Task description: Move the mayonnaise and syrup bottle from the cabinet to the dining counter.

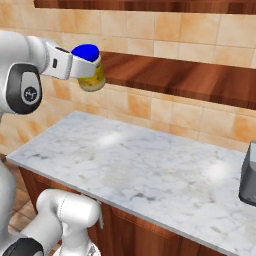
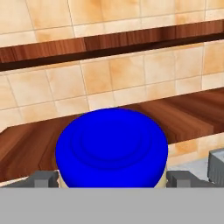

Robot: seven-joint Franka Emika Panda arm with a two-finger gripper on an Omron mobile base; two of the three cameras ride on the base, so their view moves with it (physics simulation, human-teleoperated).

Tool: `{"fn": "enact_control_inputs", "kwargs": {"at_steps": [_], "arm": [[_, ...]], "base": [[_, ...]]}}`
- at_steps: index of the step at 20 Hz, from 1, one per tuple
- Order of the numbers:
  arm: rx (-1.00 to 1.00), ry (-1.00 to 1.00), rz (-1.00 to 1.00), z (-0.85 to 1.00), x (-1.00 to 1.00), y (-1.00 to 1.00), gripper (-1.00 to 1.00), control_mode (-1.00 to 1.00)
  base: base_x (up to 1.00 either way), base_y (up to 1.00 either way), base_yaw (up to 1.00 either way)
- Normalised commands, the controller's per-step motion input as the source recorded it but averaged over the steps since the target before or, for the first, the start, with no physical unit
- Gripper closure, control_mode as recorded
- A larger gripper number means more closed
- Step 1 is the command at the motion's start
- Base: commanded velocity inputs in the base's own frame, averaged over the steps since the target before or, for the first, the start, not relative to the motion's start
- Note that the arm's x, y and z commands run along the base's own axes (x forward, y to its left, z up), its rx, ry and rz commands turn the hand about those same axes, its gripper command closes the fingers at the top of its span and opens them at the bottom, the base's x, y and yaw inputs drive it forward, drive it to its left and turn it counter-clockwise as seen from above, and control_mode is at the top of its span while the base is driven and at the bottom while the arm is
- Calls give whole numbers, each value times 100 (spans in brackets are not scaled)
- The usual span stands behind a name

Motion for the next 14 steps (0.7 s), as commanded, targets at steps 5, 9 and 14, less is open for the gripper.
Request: {"fn": "enact_control_inputs", "kwargs": {"at_steps": [5, 9, 14], "arm": [[-1, 16, 0, -14, -82, 17, 100, -100], [0, 27, 0, -19, -42, 17, 100, -100], [0, 33, 0, -25, -17, 8, 100, -100]], "base": [[0, 0, 0], [0, 0, 0], [0, 0, 0]]}}
